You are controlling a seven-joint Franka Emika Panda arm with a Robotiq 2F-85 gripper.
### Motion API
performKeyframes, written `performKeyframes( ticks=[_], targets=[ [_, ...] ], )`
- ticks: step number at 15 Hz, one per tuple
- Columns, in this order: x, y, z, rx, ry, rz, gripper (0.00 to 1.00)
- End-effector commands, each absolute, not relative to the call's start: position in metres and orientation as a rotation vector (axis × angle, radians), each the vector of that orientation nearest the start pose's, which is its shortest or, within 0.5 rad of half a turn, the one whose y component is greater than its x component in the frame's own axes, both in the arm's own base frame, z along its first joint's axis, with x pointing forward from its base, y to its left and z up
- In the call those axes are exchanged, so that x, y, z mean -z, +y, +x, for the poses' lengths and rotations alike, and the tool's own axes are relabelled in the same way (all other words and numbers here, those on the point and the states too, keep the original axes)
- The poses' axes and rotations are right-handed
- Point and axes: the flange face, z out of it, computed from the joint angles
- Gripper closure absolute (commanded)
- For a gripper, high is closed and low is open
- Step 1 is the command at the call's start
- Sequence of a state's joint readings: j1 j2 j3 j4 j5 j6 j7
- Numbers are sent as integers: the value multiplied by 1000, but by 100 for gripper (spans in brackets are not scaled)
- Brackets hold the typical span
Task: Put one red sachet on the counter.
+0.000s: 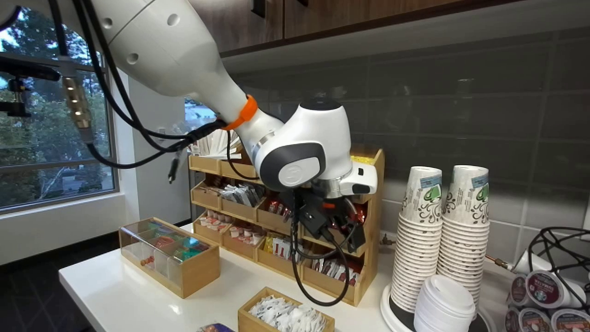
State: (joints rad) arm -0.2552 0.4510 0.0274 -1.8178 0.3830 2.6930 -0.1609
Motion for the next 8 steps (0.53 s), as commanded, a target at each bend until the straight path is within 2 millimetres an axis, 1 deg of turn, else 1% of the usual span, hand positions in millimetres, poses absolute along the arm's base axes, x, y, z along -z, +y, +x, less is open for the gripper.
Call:
performKeyframes(
  ticks=[1,8],
  targets=[
    [-351,-154,647,705,418,-2809,0],
    [-365,-140,639,783,154,-2787,0]
  ],
)
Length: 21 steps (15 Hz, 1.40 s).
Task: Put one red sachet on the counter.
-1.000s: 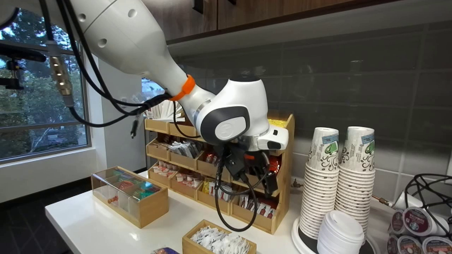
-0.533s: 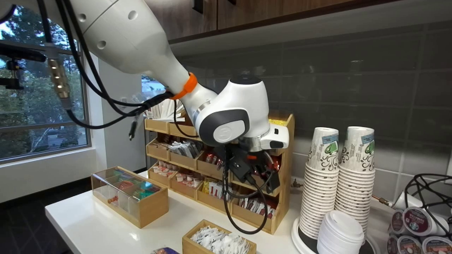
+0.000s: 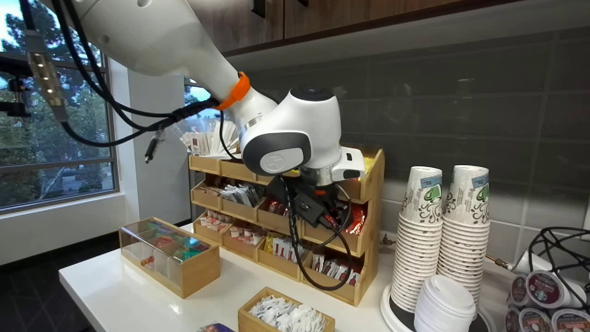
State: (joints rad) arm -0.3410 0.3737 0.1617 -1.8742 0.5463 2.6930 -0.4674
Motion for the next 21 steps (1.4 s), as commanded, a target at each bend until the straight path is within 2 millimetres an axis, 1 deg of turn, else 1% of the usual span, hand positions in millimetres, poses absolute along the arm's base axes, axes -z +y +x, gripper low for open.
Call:
performKeyframes(
  ticks=[1,2,3,4,11,21],
  targets=[
    [-366,-139,639,797,116,-2791,0],
    [-366,-138,638,808,87,-2797,0],
    [-362,-139,635,764,99,-2830,0],
    [-366,-139,646,790,123,-2806,0],
    [-359,-143,643,785,103,-2807,0],
    [-355,-140,660,909,-115,-2722,0]
  ],
)
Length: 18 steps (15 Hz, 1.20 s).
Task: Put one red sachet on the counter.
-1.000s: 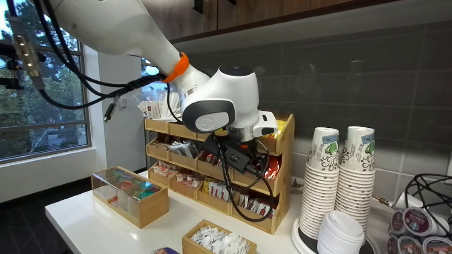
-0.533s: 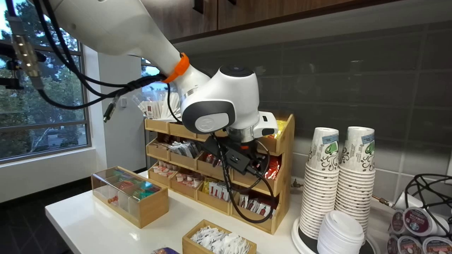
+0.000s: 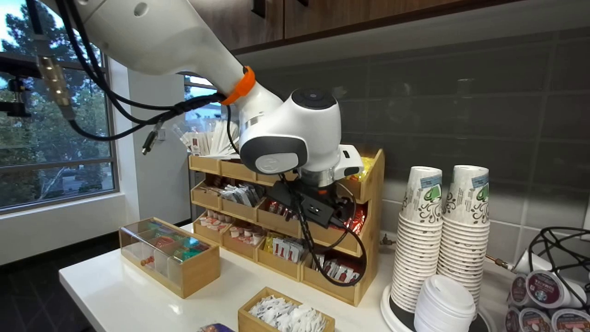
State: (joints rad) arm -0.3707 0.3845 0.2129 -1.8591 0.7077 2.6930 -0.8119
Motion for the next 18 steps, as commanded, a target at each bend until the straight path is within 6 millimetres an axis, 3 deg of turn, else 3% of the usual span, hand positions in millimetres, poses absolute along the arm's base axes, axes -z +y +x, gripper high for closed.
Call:
performKeyframes(
  ticks=[1,9,13,14,16,17,18],
  targets=[
    [-354,-140,660,916,-133,-2720,0],
    [-351,-148,664,962,-206,-2718,0],
    [-348,-149,664,965,-234,-2726,9],
    [-347,-149,665,967,-238,-2727,20],
    [-346,-149,666,969,-244,-2728,20],
    [-345,-150,667,965,-245,-2731,26],
    [-344,-150,667,963,-250,-2734,22]
  ],
)
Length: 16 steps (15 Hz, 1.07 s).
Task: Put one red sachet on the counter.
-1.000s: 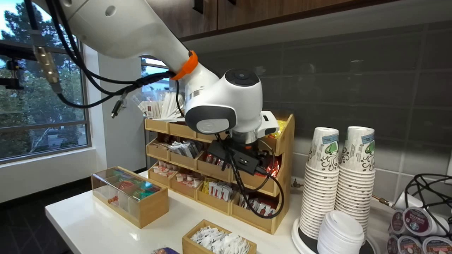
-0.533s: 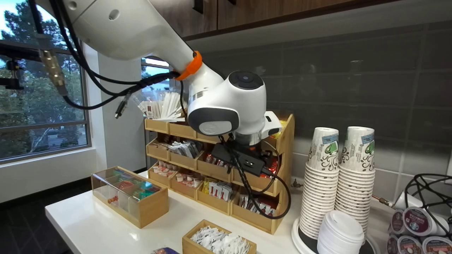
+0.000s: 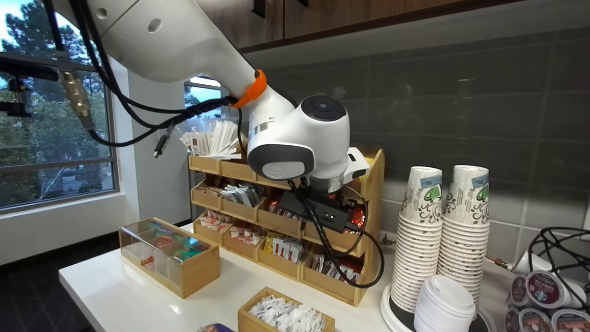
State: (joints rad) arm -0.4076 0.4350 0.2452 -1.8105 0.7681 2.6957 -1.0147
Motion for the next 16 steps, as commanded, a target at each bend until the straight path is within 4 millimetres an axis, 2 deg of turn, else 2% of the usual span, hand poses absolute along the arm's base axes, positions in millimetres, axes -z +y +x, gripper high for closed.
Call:
performKeyframes(
  ticks=[1,6,11,13,15,16],
  targets=[
    [-344,-150,667,959,-251,-2737,23],
    [-338,-150,670,963,-265,-2756,19],
    [-334,-148,672,979,-265,-2765,26],
    [-332,-148,673,981,-268,-2769,31],
    [-331,-148,673,987,-267,-2770,45],
    [-331,-148,674,989,-267,-2770,46]
  ],
)
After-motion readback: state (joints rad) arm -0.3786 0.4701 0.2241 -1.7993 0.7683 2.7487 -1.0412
